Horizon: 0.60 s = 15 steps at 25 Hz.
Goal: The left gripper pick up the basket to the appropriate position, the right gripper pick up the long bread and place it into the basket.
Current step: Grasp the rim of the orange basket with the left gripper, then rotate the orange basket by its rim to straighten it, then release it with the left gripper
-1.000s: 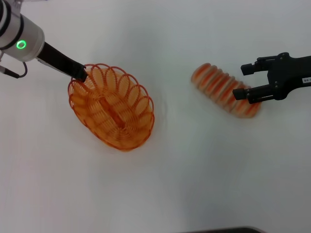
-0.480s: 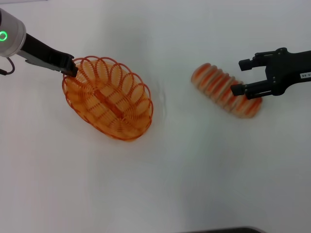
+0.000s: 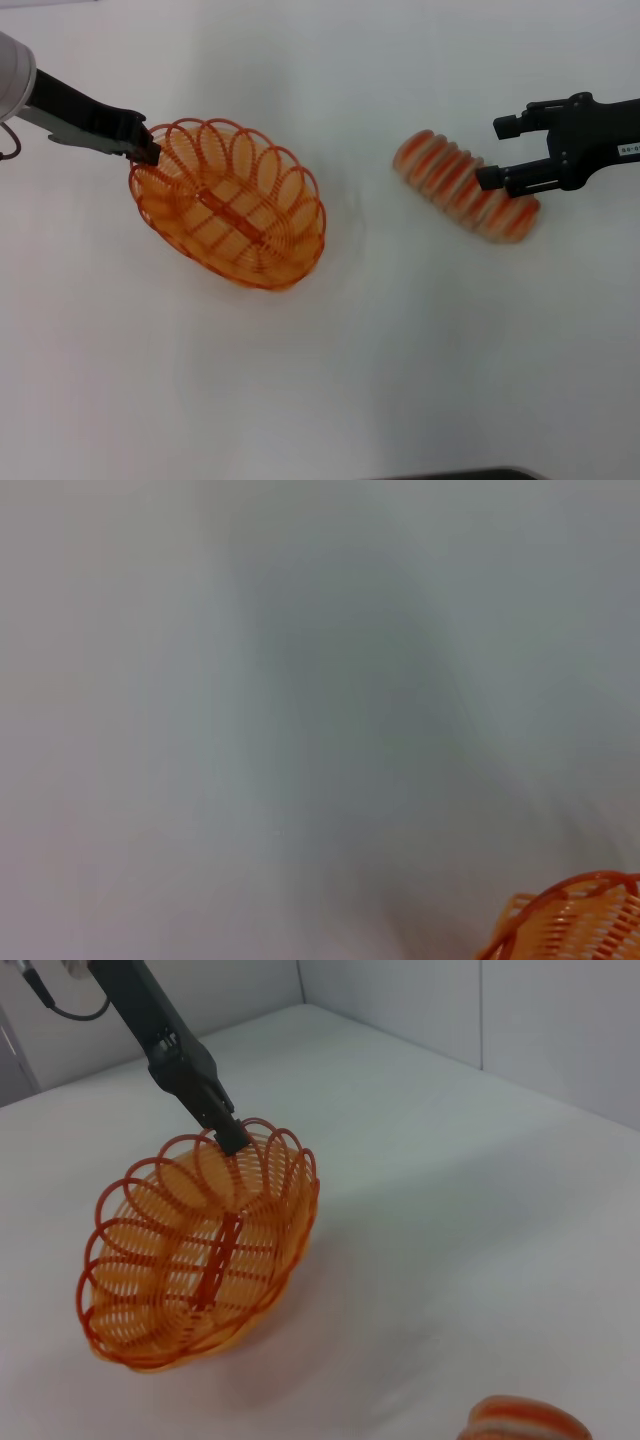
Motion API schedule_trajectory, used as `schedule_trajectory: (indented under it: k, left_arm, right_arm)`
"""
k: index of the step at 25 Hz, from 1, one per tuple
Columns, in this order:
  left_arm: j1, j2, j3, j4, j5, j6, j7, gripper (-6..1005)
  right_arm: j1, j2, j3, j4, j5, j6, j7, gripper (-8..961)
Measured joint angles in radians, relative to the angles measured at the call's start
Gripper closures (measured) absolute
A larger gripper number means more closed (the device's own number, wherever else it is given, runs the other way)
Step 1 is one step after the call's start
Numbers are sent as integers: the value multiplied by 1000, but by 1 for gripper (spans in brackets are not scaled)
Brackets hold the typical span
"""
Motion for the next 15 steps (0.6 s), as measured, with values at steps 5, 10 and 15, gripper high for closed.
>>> schedule_trajectory:
  k: [5, 10, 15]
  left_arm:
    - [2, 3, -46, -11, -20, 15, -1, 917]
    - [21, 0, -97, -19, -41, 9, -1, 917]
    - [33, -10, -145, -20, -55, 5, -1, 917]
  right_arm:
    - [1, 0, 0, 0, 0, 0, 1, 125]
    - [3, 0, 0, 0, 3, 1, 7, 125]
    - [3, 0, 1, 0, 5, 9, 9, 125]
